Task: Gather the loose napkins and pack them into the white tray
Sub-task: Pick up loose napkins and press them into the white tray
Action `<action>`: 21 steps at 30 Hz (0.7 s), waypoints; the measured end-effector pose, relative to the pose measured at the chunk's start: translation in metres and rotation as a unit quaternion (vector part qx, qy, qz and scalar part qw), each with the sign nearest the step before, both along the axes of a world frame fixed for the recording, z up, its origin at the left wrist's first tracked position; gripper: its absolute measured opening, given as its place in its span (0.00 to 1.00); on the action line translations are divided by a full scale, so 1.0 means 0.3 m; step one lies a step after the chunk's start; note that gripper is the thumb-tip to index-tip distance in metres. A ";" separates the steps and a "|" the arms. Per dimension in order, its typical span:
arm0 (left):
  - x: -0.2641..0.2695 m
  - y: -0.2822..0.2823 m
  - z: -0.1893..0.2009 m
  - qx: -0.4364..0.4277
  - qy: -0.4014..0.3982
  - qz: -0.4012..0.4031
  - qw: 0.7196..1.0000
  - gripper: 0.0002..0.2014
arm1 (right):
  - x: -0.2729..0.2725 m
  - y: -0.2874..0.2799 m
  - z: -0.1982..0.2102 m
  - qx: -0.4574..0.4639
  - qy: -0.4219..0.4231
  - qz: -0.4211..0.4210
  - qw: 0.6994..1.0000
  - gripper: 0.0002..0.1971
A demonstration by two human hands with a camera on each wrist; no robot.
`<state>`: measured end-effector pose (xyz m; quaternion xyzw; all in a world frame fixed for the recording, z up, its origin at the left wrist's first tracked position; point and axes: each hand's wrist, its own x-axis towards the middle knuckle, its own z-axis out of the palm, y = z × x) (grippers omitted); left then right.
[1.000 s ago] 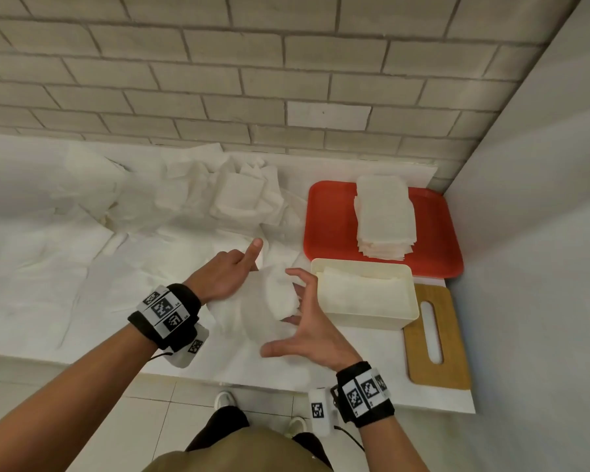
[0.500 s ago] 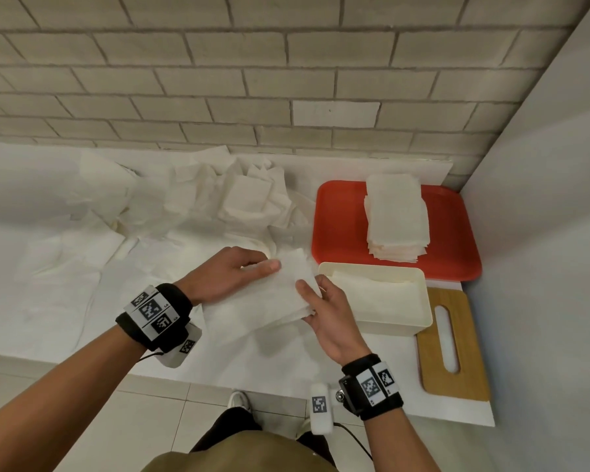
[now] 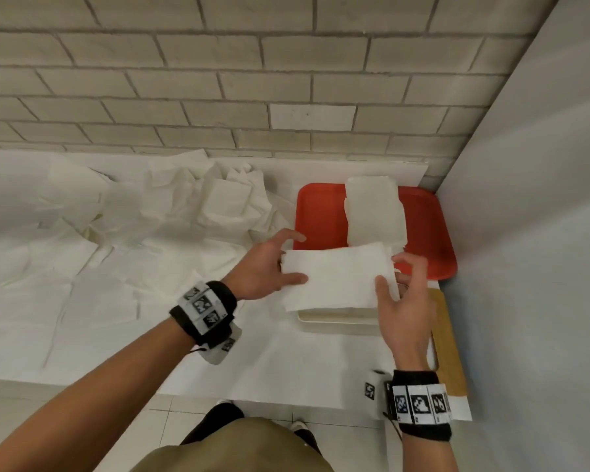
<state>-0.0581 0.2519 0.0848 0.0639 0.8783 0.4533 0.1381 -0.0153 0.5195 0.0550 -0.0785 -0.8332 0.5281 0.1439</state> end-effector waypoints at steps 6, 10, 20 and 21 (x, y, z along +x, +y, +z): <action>-0.007 0.203 -0.201 -0.268 0.060 -0.035 0.961 0.29 | -0.048 0.060 -0.171 0.384 -0.113 0.029 0.916 0.12; 0.012 0.229 -0.243 -0.316 0.131 -0.053 0.938 0.29 | -0.034 0.040 -0.143 0.387 -0.180 0.056 0.902 0.09; 0.060 0.125 -0.272 -0.246 0.247 -0.009 0.937 0.09 | -0.082 -0.034 -0.103 0.370 -0.349 0.140 0.849 0.24; 0.061 0.083 -0.265 -0.226 0.248 0.023 0.942 0.08 | -0.080 -0.046 -0.085 0.379 -0.324 0.123 0.858 0.22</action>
